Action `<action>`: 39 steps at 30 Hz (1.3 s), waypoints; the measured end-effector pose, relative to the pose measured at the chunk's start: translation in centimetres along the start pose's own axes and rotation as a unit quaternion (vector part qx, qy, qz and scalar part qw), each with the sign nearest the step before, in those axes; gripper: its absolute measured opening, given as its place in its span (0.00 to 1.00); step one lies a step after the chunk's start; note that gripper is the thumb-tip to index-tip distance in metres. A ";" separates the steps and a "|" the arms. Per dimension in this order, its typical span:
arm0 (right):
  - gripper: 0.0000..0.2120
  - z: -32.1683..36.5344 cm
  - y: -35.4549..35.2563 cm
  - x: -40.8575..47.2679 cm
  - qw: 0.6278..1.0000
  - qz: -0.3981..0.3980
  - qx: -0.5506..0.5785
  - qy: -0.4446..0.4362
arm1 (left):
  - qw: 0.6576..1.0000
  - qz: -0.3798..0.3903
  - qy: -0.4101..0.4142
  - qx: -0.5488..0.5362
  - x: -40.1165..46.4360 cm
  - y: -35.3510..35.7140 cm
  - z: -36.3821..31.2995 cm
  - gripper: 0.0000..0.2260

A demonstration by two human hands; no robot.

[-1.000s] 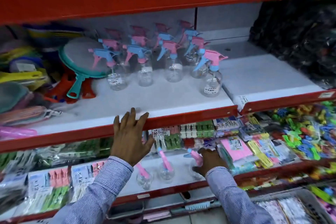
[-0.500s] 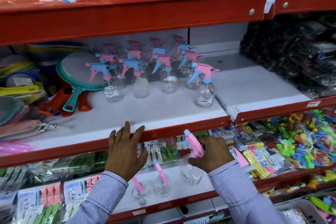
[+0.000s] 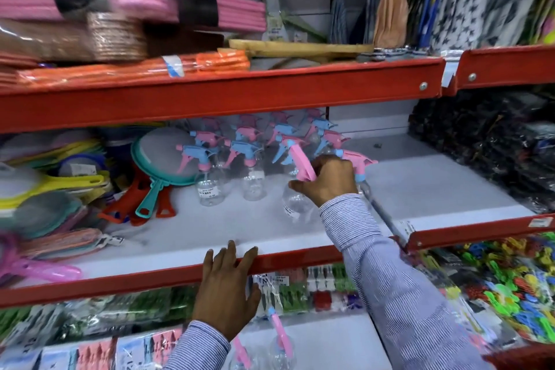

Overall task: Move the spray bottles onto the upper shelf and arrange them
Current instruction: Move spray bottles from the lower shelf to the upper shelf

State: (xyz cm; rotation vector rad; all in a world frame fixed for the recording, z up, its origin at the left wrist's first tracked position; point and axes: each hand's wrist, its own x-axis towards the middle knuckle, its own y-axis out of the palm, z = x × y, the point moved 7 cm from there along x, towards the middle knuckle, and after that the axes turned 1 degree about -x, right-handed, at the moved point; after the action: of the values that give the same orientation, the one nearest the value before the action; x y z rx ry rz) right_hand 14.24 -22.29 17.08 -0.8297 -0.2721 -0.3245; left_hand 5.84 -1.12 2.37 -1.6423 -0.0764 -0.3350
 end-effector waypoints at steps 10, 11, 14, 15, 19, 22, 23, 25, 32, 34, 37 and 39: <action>0.18 -3.1 3.9 1.1 0.990 -0.079 0.109 0.035 | 1.000 -0.022 -0.005 -0.005 0.6 -0.3 0.4 0.29; 0.19 -3.1 4.0 0.9 0.987 -0.084 0.130 0.047 | 1.000 -0.023 -0.005 -0.002 0.6 -0.3 0.4 0.29; 0.19 -3.2 4.2 0.6 0.979 -0.093 0.171 0.062 | 1.000 -0.028 -0.004 0.005 0.6 -0.1 0.3 0.28; 0.22 -3.2 4.2 0.6 0.977 -0.096 0.180 0.063 | 1.000 -0.030 -0.003 0.006 0.6 -0.1 0.3 0.28; 0.32 -3.5 4.3 0.6 0.973 -0.099 0.195 0.074 | 0.999 -0.042 0.001 0.005 0.6 0.0 0.3 0.28; 0.34 -3.5 4.2 0.7 0.971 -0.099 0.200 0.083 | 0.999 -0.043 0.001 0.001 0.7 0.0 0.2 0.28; 0.34 -3.6 4.3 0.8 0.971 -0.099 0.202 0.086 | 0.999 -0.041 0.000 -0.002 0.6 0.0 0.2 0.28; 0.36 -3.7 4.3 0.8 0.968 -0.097 0.213 0.084 | 0.999 -0.040 -0.001 -0.008 0.7 0.0 0.2 0.28; 0.21 -2.6 -0.1 -6.1 0.967 -0.184 0.166 -0.060 | 0.995 -0.085 -0.011 -0.043 0.6 -1.5 2.7 0.24; 0.13 -3.2 0.6 -10.4 0.962 -0.190 0.165 -0.106 | 0.990 -0.129 -0.032 -0.042 0.0 -2.3 4.9 0.20; 0.09 -6.9 7.0 -14.5 0.991 -0.060 0.092 -0.077 | 0.985 -0.157 -0.063 -0.032 -0.6 -2.7 8.1 0.17; 0.14 -10.5 13.1 -16.5 0.995 0.091 0.033 -0.001 | 0.986 -0.150 -0.067 -0.023 -0.8 -2.2 9.1 0.17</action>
State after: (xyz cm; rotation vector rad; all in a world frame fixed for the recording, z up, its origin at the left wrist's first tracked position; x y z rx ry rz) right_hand 5.30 -19.09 -4.45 -0.7829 -0.2058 -0.1426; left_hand 6.11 8.17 3.71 -1.6999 -0.4226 -0.4570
